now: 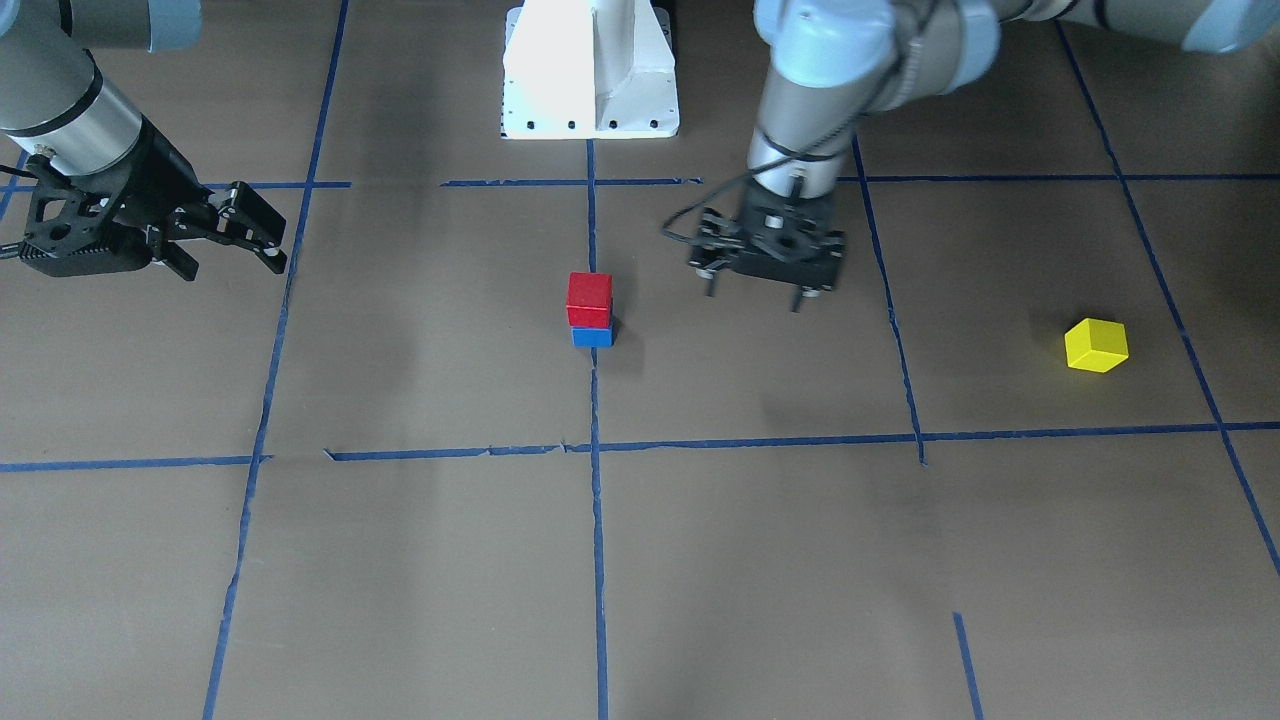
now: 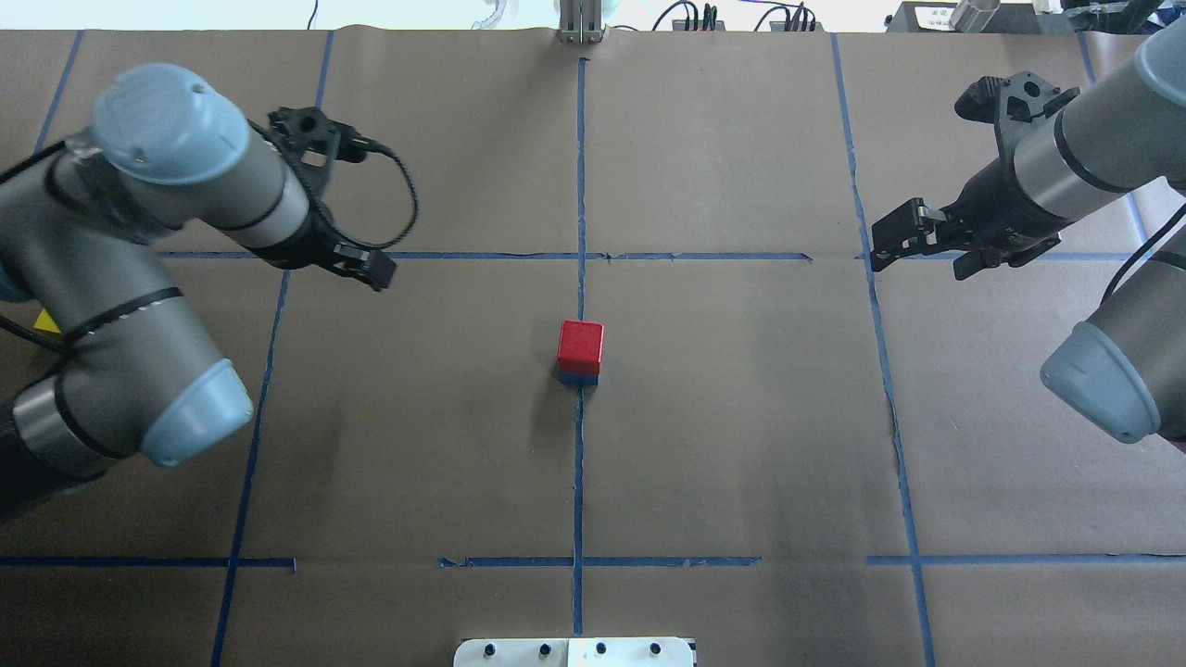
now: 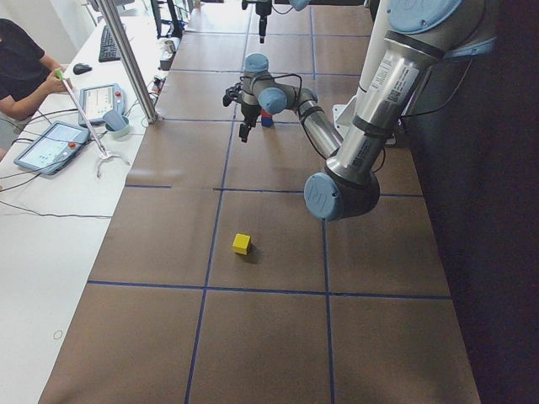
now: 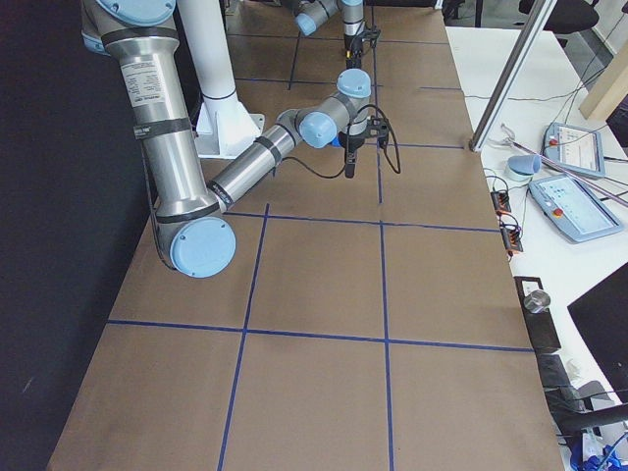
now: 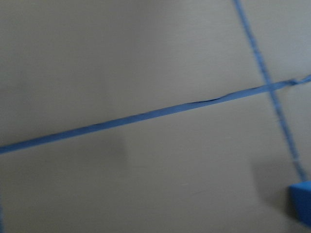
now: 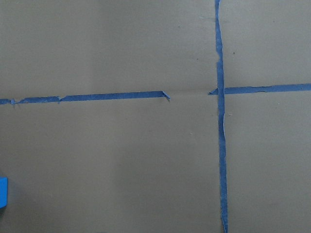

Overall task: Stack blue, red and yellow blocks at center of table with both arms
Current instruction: 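Move the left gripper back toward the yellow cube, then lower the left gripper onto the yellow cube and grasp it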

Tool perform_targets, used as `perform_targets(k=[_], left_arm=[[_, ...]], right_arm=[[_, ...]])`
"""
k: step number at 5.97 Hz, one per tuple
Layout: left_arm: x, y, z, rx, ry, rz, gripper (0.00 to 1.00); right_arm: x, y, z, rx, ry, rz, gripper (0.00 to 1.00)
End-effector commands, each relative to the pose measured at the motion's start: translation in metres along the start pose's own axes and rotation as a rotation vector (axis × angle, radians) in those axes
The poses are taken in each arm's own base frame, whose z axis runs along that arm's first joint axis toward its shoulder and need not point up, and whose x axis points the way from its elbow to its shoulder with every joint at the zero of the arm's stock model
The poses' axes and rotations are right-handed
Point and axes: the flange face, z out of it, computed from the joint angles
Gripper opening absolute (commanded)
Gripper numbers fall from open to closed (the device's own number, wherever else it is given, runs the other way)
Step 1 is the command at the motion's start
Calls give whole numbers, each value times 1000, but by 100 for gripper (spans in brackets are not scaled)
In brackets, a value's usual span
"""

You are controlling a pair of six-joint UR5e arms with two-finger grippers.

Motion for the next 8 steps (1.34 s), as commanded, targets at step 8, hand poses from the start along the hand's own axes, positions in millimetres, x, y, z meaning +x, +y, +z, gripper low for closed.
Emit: perform_targets(k=[8], left_arm=[[-346,95,86,-71,36,-81,100]], right_arm=[[-1,1,8,-12,8,-2,100]])
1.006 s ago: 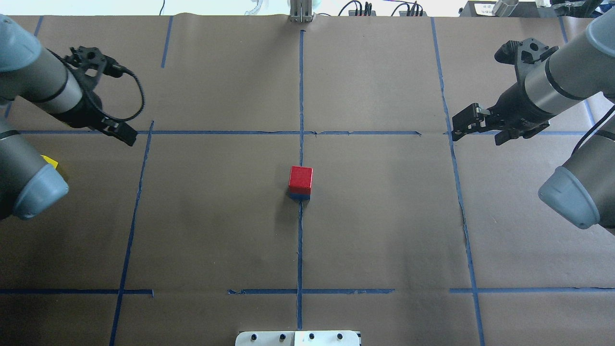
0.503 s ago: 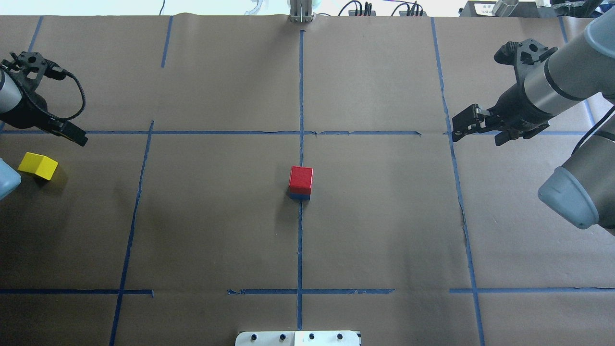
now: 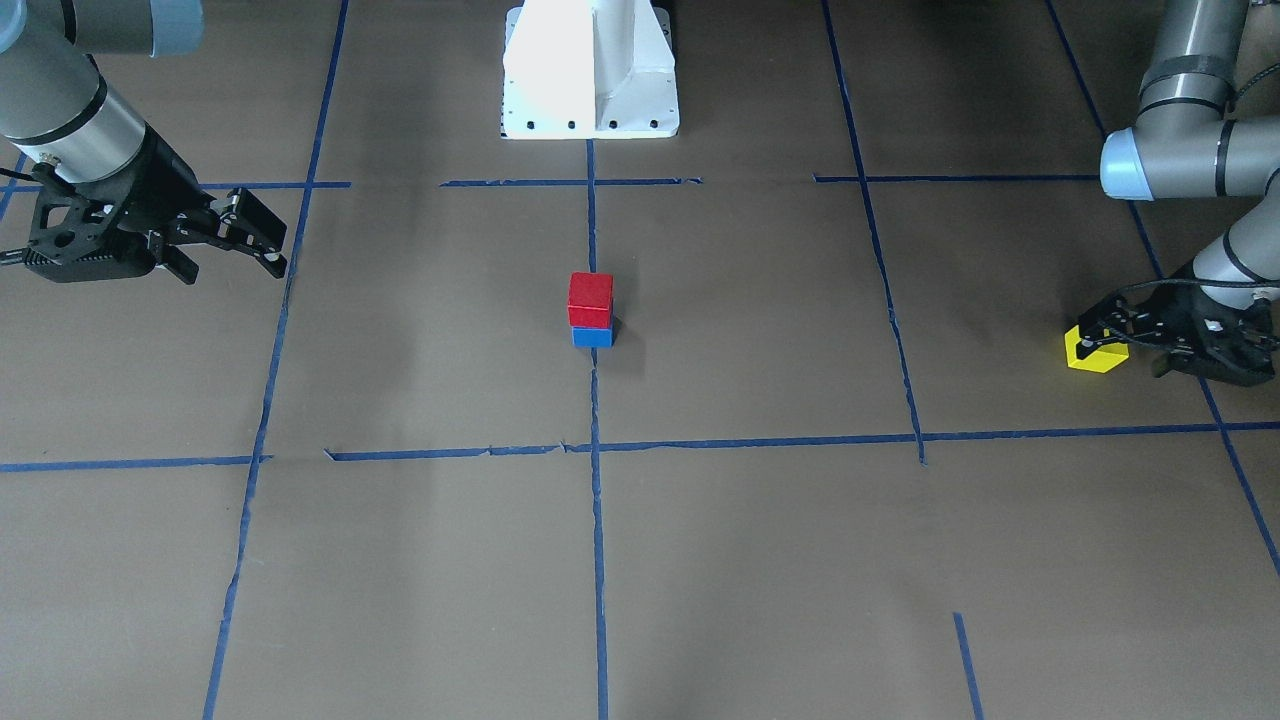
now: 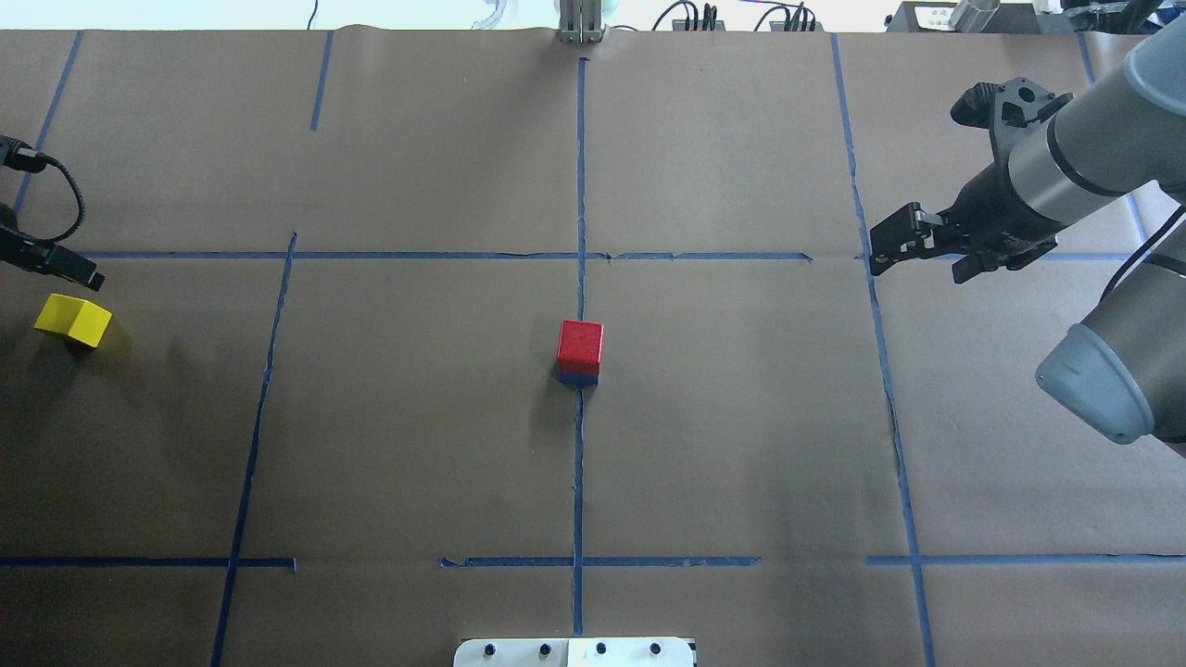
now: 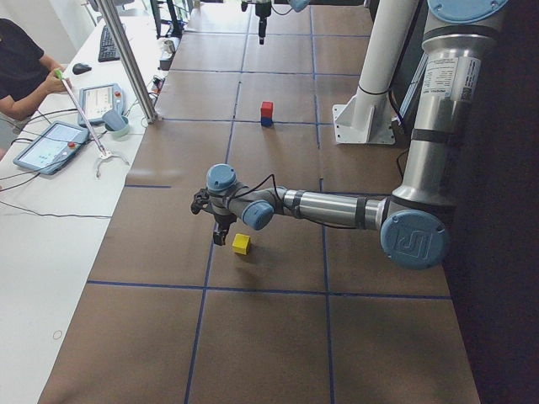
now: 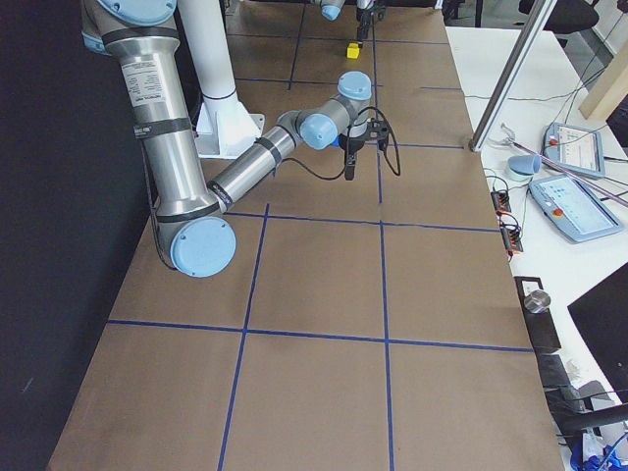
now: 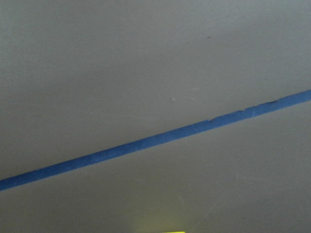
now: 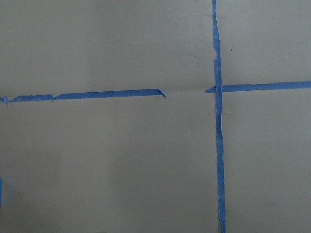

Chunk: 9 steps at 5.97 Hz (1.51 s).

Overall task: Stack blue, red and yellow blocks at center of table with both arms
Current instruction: 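Lower the left gripper onto the yellow cube and grasp it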

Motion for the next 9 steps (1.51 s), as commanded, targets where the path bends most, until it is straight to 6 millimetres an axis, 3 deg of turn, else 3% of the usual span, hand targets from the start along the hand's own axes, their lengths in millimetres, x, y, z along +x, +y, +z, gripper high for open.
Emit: perform_targets(k=[1,5,6,8,9], left_arm=[[-11,18,6,-23,1,-103,100],[-10,20,18,-44,-5,-117,100],[3,24,33,-71,-2,-93,100],[5,29,47,-96,-7,-78,100],[7,28,49,-99,-6,-75,89]], right_arm=[[-1,1,2,-4,1,-4,100],[-1,1,3,-5,2,-8,100],[-1,0,4,-6,3,-8,100],[-1,1,2,-4,1,-5,100],[-1,1,2,-4,1,-4,100]])
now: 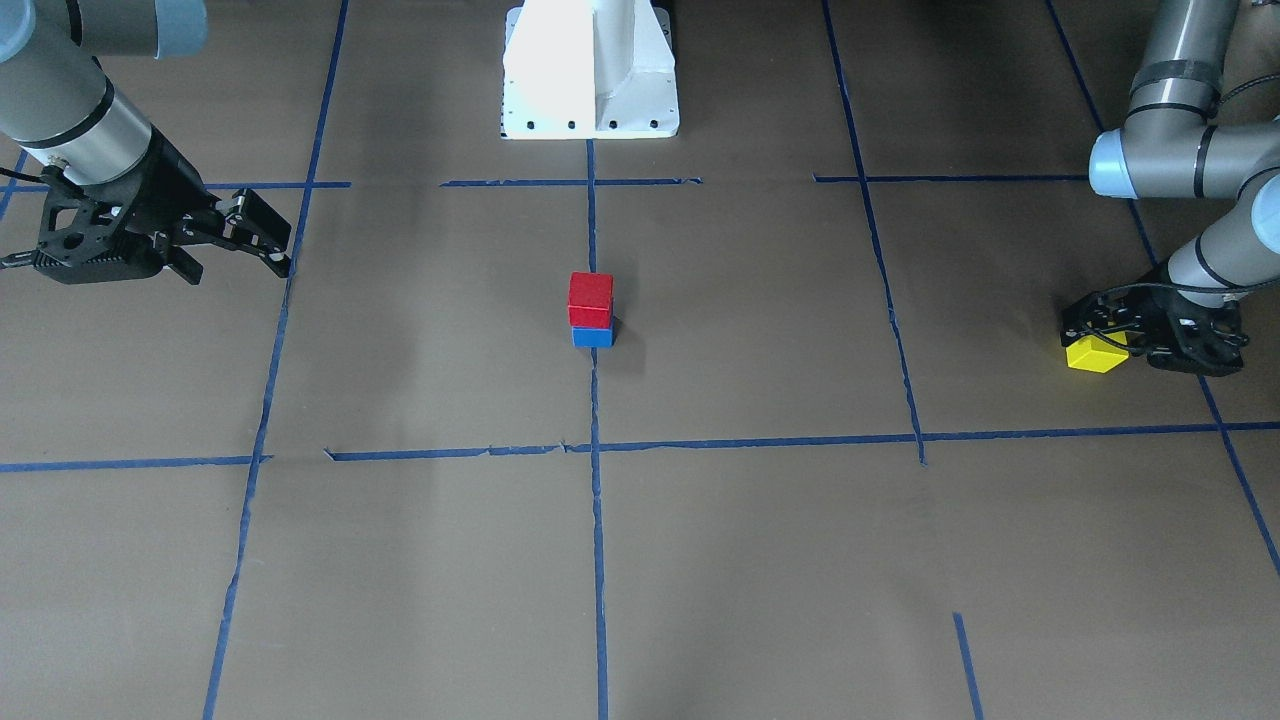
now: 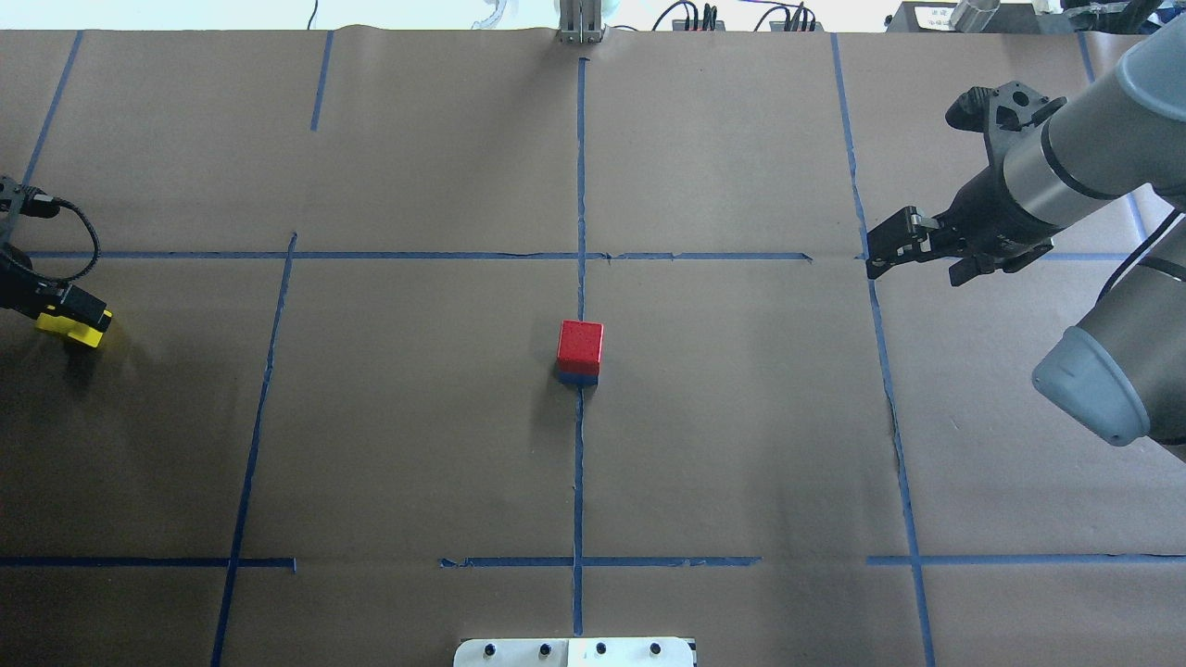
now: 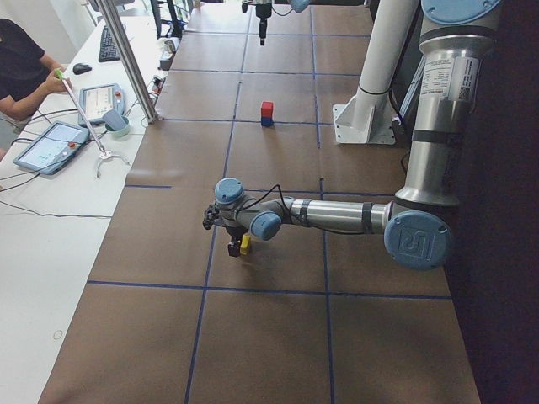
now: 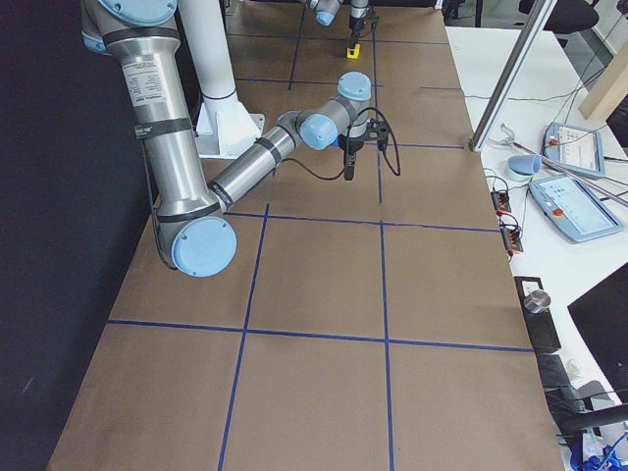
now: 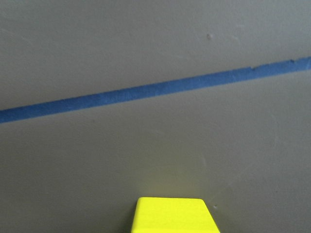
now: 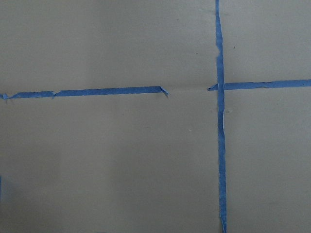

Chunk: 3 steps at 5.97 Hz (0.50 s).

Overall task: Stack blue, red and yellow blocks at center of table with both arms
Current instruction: 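Lower the left gripper onto the yellow cube and grasp it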

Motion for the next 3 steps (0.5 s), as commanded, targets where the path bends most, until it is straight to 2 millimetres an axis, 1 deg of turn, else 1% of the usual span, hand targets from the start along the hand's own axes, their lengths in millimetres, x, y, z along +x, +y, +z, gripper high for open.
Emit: perform_targets(k=[1,2,3], left_arm=[[8,-3,5,-8,2,12,53],[11,-3,1,0,4,9,24],[40,-10,-31,52,31,42,8]], right_arm=[[0,0,0,0,0,1,100],[-1,1,1,-3,-1,2,100],[-2,2,2,-4,-1,1,100]])
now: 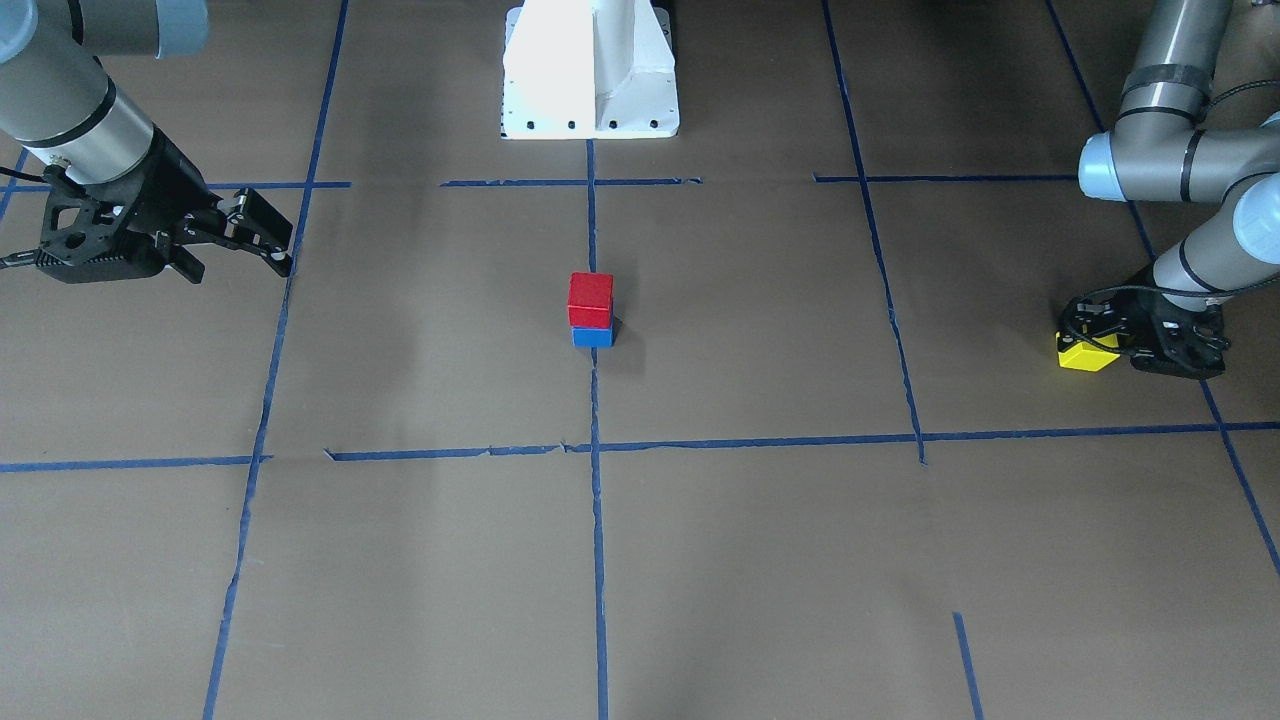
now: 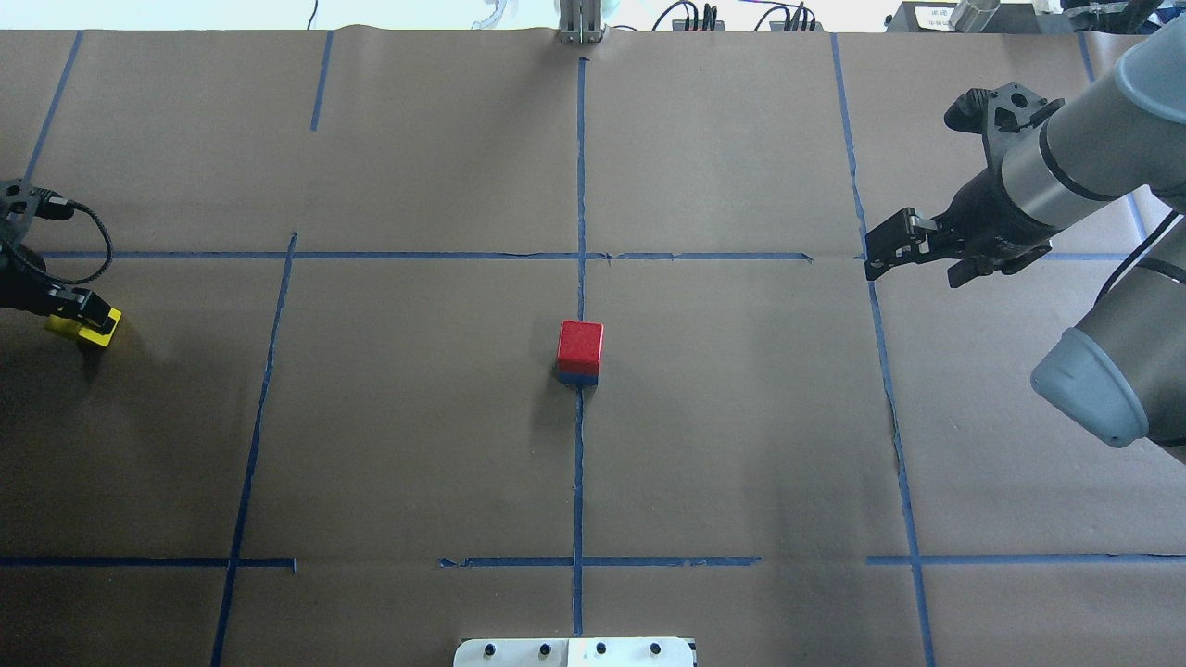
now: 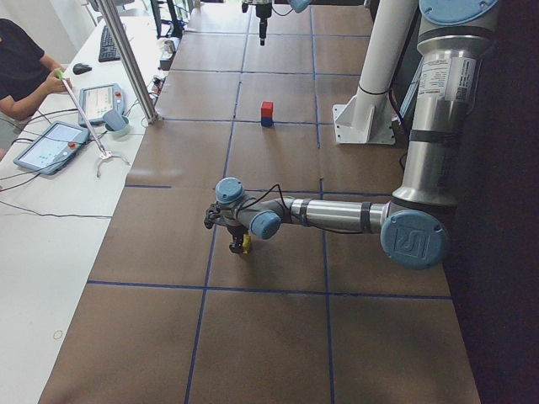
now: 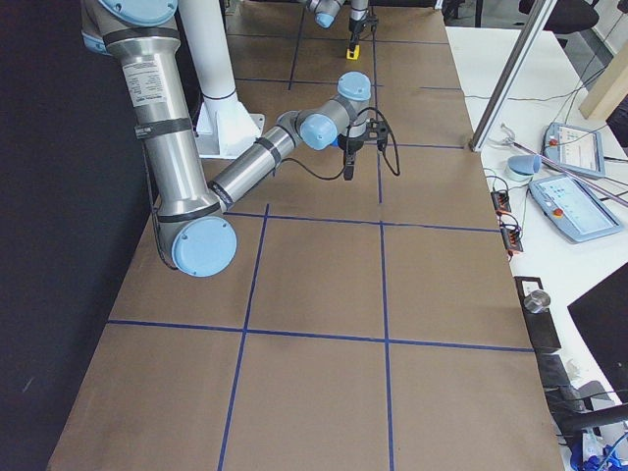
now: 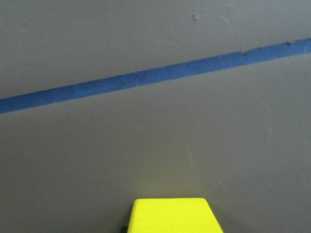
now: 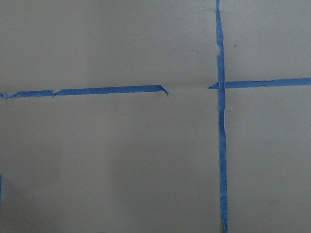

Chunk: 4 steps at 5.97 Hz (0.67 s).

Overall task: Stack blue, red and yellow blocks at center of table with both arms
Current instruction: 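Lower the left gripper onto the yellow cube and grasp it, then carry the yellow cube with the left gripper over the red cube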

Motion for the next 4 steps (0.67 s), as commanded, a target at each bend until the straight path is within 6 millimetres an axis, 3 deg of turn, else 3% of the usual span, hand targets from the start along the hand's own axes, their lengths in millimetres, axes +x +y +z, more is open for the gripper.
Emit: perform_targets(k=[1,2,3,4], left_arm=[[63,-12,-65,86,54,55,5],[138,-47,-106,85,70,-53,5],[246,-51,-121,30,106,-84,5],[353,-55,-122,-29,102,-112,5]], right_arm=[[-2,1,3,-6,1,-4,100],[-2,1,4,-8,2,-9,100],[0,1,5,-9,5,-9,100],[1,0,7,-11,8,-7,100]])
